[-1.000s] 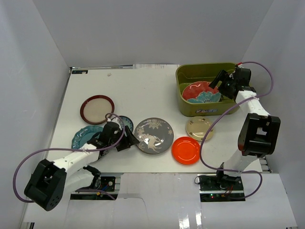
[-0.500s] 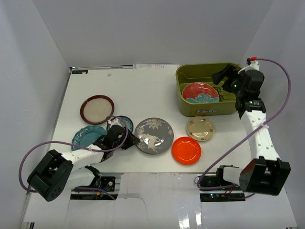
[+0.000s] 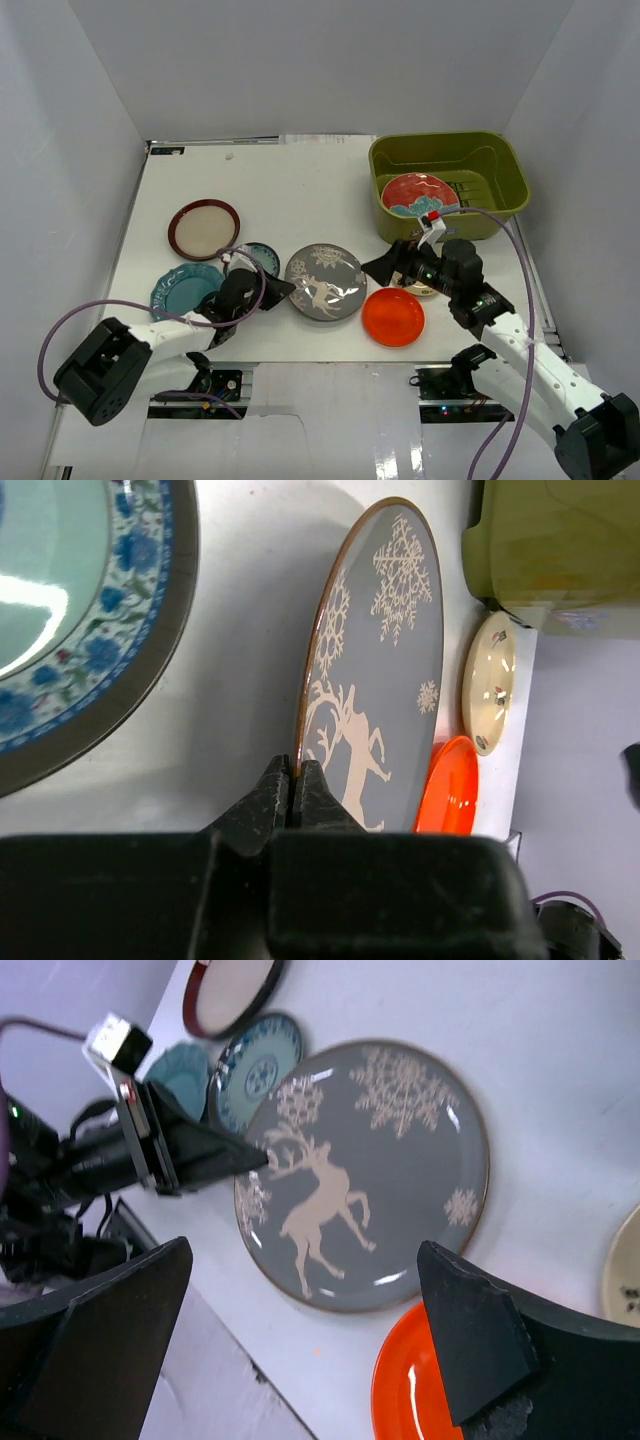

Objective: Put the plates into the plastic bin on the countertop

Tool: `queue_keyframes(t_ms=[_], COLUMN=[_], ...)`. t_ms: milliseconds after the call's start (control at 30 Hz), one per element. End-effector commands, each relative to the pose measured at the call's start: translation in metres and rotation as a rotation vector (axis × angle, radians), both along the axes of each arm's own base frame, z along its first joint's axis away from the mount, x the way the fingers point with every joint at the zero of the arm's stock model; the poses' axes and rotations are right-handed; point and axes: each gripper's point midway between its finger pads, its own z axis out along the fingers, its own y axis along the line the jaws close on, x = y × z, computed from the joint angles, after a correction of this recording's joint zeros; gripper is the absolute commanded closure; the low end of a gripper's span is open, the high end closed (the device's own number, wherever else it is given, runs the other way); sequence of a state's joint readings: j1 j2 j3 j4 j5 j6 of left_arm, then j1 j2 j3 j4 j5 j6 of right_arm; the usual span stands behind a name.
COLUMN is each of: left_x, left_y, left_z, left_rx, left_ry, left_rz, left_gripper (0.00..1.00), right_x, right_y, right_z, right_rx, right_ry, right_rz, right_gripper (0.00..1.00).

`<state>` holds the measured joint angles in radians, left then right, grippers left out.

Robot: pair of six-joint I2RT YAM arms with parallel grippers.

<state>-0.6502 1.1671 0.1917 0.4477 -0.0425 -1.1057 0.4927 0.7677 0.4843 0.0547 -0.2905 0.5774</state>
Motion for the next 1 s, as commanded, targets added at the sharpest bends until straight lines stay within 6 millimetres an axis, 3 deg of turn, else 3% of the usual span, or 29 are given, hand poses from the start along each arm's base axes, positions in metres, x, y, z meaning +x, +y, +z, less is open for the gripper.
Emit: queue_keyframes(t_ms=[0,100,300,400,733,967], left_x=[-0.013,-0.017,-0.028,-0.037,-0.054,-0.056], left_y=[0.021,0.023,0.021,0.007,-0.015,-0.017], left_z=[-0.015,0.011,0.087,0.114,0.154,0.178], left_rx=[0.115,0.082,-0.054,-0.128,-0.249,-0.271], left_ry=[0.016,-0.036,-0.192,-0.258,-0.337,-0.387], left_rz=[0.005,0.000,-0.034,-0.129,-0.279,-0.300], left_gripper=[1.00,1.00,1.00,1.00,1.00,1.00], right_x=[-0.027,-0.037,-0.042,-0.043,-0.029,-0.021], right_y=[0.011,0.008,0.017,0.026,0.027,0.012], right_z=[-0.010,-0.030,-0.038,-0.042,-0.047,-0.059], right_rx=[0.014,-0.012,-0.018,-0.012,-0.004,-0.072], right_ry=[0.000,0.036,0.058,0.080,0.094,0.081], right_rz=[0.092,0.107,0.173,0.212,0.149,0.064], right_gripper=[0.00,0.01,0.10,0.10,0.04,0.04])
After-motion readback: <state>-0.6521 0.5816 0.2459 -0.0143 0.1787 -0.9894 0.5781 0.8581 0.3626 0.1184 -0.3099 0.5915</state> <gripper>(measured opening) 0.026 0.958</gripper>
